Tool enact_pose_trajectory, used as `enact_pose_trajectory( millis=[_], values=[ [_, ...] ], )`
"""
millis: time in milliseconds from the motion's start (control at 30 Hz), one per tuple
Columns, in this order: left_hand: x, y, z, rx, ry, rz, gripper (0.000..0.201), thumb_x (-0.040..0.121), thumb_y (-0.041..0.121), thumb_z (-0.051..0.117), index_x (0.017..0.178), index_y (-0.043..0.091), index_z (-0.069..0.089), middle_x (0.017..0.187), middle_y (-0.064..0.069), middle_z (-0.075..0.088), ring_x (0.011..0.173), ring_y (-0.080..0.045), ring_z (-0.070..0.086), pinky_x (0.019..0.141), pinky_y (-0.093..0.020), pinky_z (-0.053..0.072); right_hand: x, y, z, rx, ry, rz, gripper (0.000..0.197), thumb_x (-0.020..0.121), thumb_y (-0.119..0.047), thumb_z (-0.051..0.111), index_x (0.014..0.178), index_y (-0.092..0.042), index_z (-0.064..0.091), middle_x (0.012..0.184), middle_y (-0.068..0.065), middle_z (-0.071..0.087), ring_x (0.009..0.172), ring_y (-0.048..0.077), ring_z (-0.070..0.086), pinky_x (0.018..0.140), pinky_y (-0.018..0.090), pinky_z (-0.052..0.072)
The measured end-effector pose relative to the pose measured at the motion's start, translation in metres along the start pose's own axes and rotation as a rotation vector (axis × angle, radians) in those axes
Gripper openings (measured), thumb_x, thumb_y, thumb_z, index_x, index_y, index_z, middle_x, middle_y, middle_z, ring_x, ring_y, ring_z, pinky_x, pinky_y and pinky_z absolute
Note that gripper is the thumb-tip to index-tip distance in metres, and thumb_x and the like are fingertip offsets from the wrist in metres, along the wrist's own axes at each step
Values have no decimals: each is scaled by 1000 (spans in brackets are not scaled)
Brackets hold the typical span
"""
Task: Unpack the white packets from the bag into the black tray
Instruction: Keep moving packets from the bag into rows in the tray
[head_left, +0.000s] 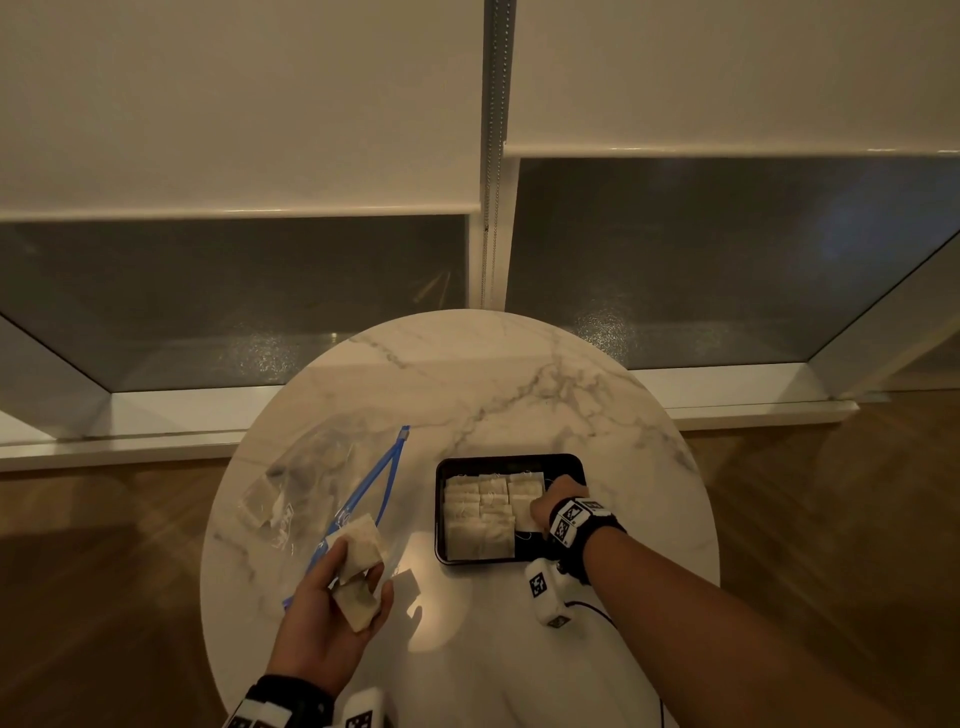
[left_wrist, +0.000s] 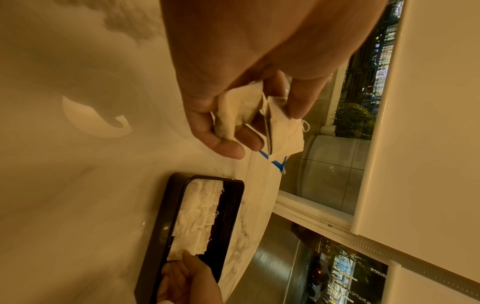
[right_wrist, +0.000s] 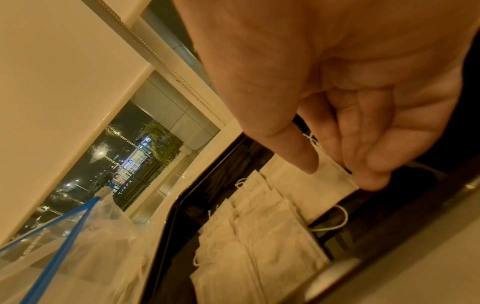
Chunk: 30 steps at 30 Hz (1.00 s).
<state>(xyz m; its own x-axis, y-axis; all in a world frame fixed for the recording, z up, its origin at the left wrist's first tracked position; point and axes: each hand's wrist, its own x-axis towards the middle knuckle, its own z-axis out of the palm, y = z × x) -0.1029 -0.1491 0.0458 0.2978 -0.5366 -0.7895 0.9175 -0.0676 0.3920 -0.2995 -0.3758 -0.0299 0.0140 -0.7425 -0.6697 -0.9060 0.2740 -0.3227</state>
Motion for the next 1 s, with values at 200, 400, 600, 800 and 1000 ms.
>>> enact_pose_trajectory(
  millis=[200,400,600,800,1000],
  values=[
    [2,-2,-4,1,2,-5,24,93,31,62,114,22,66,105,-8,69,74,-16,70,74,-39,57,-3,2,-1,-24,23,6,23,85,-10,59,105,1,62,106,17,68,97,31,67,68,27,51],
    [5,-4,-7,-1,-16,1,29,89,31,64,117,22,66,106,-7,71,71,-14,71,73,-37,59,-2,2,-1,5,44,-29,22,87,-13,55,104,0,62,90,12,68,80,27,66,62,27,51],
    [5,-2,-7,-8,-9,0,25,95,31,61,117,23,66,107,-7,71,78,-15,70,72,-38,59,-1,3,-1,26,67,-38,17,85,-16,58,96,-4,60,72,3,54,72,24,59,63,26,51],
    [3,0,-4,-9,-1,-6,20,95,31,60,112,21,67,105,-8,70,80,-15,67,70,-37,60,-3,1,0,29,48,-17,15,82,-15,58,70,-11,51,67,5,56,71,27,64,62,28,55],
    [3,3,-2,0,19,1,13,96,29,60,105,23,67,107,-7,70,88,-16,64,72,-38,58,-4,1,-1,8,-3,28,19,85,-16,58,68,-10,50,66,5,56,63,23,59,59,25,49]
  ],
)
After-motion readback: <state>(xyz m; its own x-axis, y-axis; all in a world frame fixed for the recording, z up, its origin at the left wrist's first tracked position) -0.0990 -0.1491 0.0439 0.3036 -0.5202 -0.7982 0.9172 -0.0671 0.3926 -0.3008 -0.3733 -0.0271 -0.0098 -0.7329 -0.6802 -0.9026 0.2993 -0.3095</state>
